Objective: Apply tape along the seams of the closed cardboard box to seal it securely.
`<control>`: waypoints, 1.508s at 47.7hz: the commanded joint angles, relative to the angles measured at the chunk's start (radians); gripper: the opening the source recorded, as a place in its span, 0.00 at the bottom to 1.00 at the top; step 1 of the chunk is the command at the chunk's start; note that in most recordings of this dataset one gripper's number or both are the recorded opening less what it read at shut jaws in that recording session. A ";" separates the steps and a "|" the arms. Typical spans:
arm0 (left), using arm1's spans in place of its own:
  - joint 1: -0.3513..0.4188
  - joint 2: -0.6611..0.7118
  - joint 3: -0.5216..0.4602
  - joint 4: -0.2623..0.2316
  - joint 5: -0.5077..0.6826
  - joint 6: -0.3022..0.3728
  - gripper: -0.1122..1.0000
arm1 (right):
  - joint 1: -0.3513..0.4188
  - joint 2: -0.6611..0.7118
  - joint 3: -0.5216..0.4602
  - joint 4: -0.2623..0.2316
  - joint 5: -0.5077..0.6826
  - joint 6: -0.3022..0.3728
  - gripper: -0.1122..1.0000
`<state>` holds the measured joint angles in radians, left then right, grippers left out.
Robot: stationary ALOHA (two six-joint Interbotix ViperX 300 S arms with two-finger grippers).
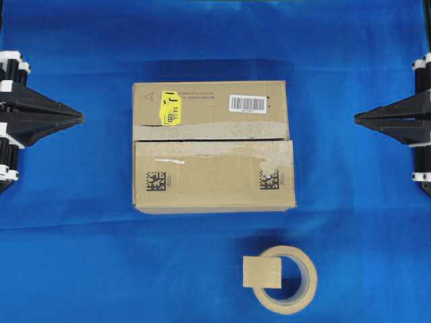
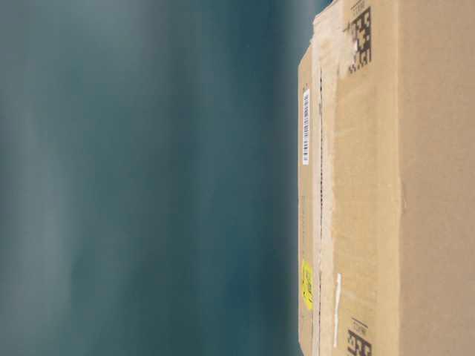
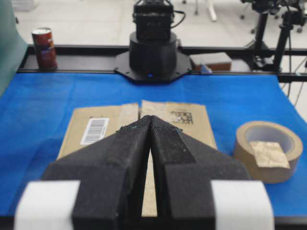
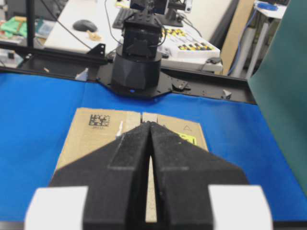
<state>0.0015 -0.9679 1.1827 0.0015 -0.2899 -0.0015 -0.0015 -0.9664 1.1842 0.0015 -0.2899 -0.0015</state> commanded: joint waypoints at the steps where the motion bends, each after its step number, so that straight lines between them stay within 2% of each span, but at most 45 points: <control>1: -0.020 0.012 -0.018 -0.017 -0.002 0.018 0.11 | -0.002 0.009 -0.037 -0.002 -0.009 0.003 0.10; 8: -0.054 0.023 -0.020 -0.018 -0.006 0.075 0.11 | -0.002 0.031 -0.046 -0.002 -0.014 0.003 0.10; 14: -0.121 0.060 -0.025 -0.018 -0.044 0.233 0.11 | -0.002 0.049 -0.046 -0.002 -0.015 0.003 0.10; 17: -0.143 0.087 -0.029 -0.018 -0.092 0.265 0.11 | -0.002 0.057 -0.048 -0.002 -0.017 0.003 0.10; 20: -0.172 0.124 -0.031 -0.020 -0.141 0.336 0.11 | -0.002 0.058 -0.051 -0.002 -0.012 0.002 0.10; 28: -0.250 0.233 -0.061 -0.020 -0.207 0.546 0.11 | -0.002 0.058 -0.052 -0.003 -0.012 0.000 0.10; 34: -0.288 0.307 -0.103 -0.020 -0.210 0.640 0.11 | -0.002 0.058 -0.052 -0.005 -0.017 -0.006 0.10; 38: -0.311 0.362 -0.141 -0.018 -0.212 0.675 0.12 | -0.002 0.058 -0.054 -0.006 -0.017 -0.008 0.10; 40: -0.319 0.388 -0.155 -0.014 -0.210 0.704 0.15 | -0.002 0.057 -0.057 -0.006 -0.015 -0.008 0.10; 44: -0.331 0.446 -0.178 -0.014 -0.207 0.795 0.31 | -0.002 0.055 -0.061 -0.008 -0.012 -0.008 0.10; 50: -0.354 0.555 -0.219 -0.014 -0.206 0.991 0.66 | -0.002 0.055 -0.066 -0.009 -0.012 -0.009 0.10; 53: -0.356 0.609 -0.245 -0.017 -0.204 1.088 0.80 | -0.002 0.055 -0.069 -0.011 -0.011 -0.011 0.10; 56: -0.356 0.673 -0.278 -0.020 -0.196 1.192 0.80 | -0.003 0.057 -0.071 -0.014 -0.011 -0.012 0.10; 61: -0.359 0.776 -0.333 -0.031 -0.175 1.301 0.77 | -0.002 0.057 -0.072 -0.021 -0.011 -0.012 0.10; 66: -0.359 0.882 -0.408 -0.031 -0.132 1.355 0.78 | -0.002 0.055 -0.072 -0.029 -0.009 -0.014 0.10; 72: -0.356 0.974 -0.492 -0.025 -0.061 1.364 0.78 | -0.002 0.054 -0.074 -0.040 -0.009 -0.015 0.10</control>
<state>-0.3543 -0.0230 0.7517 -0.0261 -0.3804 1.3622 -0.0015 -0.9127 1.1382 -0.0322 -0.2945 -0.0169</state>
